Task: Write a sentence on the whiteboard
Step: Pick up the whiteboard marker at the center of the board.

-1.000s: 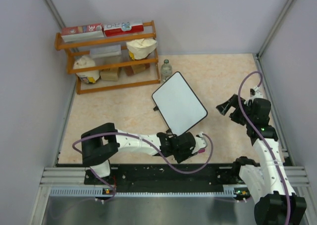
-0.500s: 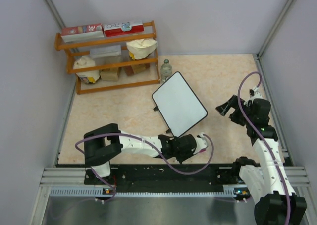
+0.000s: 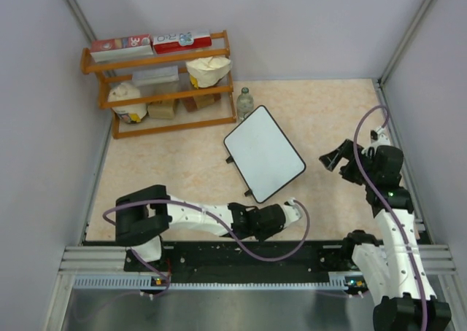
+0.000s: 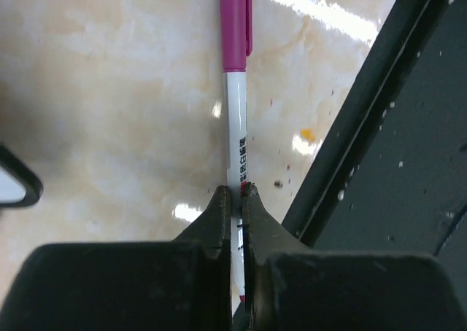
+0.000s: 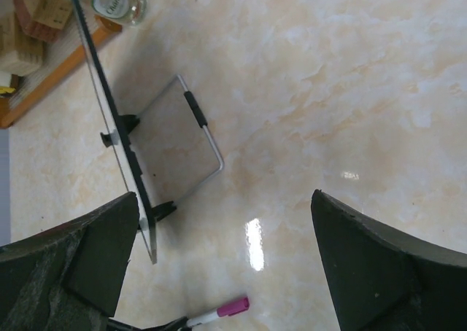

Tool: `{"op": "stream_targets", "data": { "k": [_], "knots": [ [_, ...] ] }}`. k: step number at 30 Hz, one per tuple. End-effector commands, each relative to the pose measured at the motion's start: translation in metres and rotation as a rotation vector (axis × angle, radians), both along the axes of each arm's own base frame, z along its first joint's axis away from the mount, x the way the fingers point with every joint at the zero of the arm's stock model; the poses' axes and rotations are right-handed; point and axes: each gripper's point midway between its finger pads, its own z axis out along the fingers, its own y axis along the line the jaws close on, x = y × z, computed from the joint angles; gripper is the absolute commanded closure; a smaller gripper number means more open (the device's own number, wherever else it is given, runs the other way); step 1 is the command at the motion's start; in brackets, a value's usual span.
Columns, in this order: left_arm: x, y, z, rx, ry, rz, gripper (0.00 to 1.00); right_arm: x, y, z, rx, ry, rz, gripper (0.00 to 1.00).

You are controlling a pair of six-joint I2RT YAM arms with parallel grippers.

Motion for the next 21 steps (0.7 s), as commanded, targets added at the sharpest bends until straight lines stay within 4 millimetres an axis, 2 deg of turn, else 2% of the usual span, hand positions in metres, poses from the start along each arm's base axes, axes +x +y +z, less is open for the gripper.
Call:
{"op": "stream_targets", "data": {
  "k": [1, 2, 3, 5, 6, 8, 9, 13, 17, 19, 21],
  "knots": [
    [-0.007, 0.006, 0.041, -0.083, 0.025, 0.016, 1.0, 0.003, 0.001, 0.069, -0.011, -0.187, 0.019, 0.01],
    [-0.007, 0.008, 0.047, -0.087, 0.024, 0.016, 1.0, 0.001, 0.003, 0.078, -0.012, -0.214, 0.029, 0.01],
    [-0.006, 0.004, 0.065, -0.129, 0.015, 0.017, 1.0, 0.0, 0.005, 0.093, -0.012, -0.25, 0.042, 0.01],
    [-0.001, 0.004, 0.082, -0.163, 0.0, 0.033, 1.0, -0.003, 0.013, 0.108, 0.004, -0.284, 0.084, 0.01],
    [0.001, 0.002, 0.099, -0.205, -0.004, 0.037, 1.0, -0.004, 0.017, 0.121, 0.011, -0.307, 0.11, 0.01],
    [0.009, 0.003, 0.117, -0.262, 0.02, 0.055, 1.0, -0.009, 0.03, 0.134, 0.042, -0.331, 0.188, 0.01],
    [0.022, 0.007, 0.13, -0.3, 0.025, 0.088, 1.0, -0.01, 0.033, 0.145, 0.048, -0.352, 0.211, 0.01],
    [0.051, 0.018, 0.165, -0.434, 0.112, 0.155, 1.0, -0.024, 0.055, 0.175, 0.122, -0.418, 0.34, 0.01],
    [0.074, 0.032, 0.202, -0.581, 0.162, 0.175, 1.0, -0.035, 0.08, 0.192, 0.23, -0.456, 0.476, 0.04],
    [0.085, 0.042, 0.224, -0.66, 0.171, 0.184, 1.0, -0.038, 0.09, 0.194, 0.281, -0.45, 0.511, 0.06],
    [0.096, 0.054, 0.242, -0.72, 0.162, 0.195, 1.0, -0.043, 0.109, 0.195, 0.316, -0.458, 0.587, 0.09]
  ]
}}
